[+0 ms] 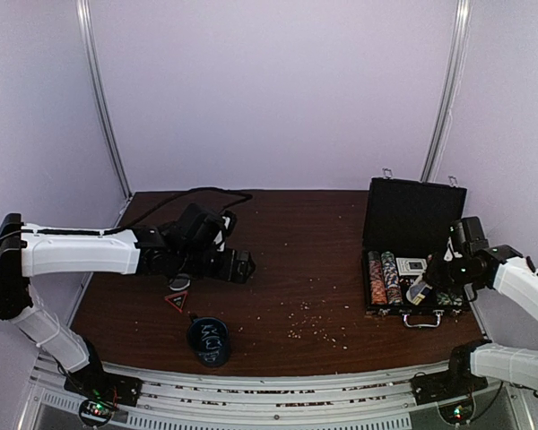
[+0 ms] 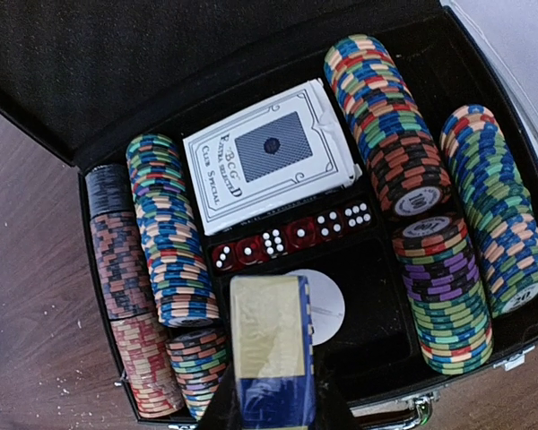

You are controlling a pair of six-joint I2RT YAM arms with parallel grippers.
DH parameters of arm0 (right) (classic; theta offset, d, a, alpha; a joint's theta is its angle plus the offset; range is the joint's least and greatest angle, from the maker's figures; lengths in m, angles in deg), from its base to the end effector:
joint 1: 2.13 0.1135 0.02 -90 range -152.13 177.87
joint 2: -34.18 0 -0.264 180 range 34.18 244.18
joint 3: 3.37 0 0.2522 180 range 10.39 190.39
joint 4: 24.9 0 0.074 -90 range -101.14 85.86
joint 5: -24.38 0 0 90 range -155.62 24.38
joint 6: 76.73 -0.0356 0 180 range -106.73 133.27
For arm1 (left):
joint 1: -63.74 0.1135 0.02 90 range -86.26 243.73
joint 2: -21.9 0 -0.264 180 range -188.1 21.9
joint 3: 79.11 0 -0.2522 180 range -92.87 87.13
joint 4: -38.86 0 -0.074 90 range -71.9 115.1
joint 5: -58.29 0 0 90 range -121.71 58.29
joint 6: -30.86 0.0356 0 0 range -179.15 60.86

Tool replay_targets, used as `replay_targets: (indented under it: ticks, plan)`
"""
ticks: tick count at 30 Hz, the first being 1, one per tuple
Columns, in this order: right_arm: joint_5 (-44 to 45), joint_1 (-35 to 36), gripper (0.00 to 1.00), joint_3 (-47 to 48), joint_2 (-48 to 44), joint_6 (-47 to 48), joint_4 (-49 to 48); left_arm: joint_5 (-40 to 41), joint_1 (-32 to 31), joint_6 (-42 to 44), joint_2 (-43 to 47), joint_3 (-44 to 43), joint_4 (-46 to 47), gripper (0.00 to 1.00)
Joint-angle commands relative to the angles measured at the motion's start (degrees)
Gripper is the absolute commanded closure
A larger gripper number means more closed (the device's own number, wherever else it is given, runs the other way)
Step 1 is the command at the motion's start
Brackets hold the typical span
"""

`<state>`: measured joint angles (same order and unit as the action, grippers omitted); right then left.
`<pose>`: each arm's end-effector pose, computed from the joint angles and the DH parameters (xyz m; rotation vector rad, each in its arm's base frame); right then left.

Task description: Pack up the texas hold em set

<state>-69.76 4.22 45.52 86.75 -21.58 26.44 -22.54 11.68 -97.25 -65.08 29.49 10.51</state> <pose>0.1727 0.0218 0.2172 0.6042 2.4980 0.3719 0.2059 -0.2549 0.2337 0.2104 2.3944 -0.5873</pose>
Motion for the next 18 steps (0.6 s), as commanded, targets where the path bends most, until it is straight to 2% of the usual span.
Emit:
replay_targets:
  ticks: [1,12,18]
  plan:
    - [1.4,-0.3,1.0,-1.2,-0.5,-0.7,-7.5,0.1,0.6,-1.8,0.3,-0.7,0.6,0.07]
    - [-0.1,-0.3,1.0,-5.6,1.4,3.1,-15.7,0.2,0.6,-2.2,0.8,-0.7,-0.8,0.08]
    - [-4.5,-0.3,1.0,-8.4,3.4,5.5,-20.3,0.1,0.6,-2.2,0.8,-0.6,-1.1,0.07]
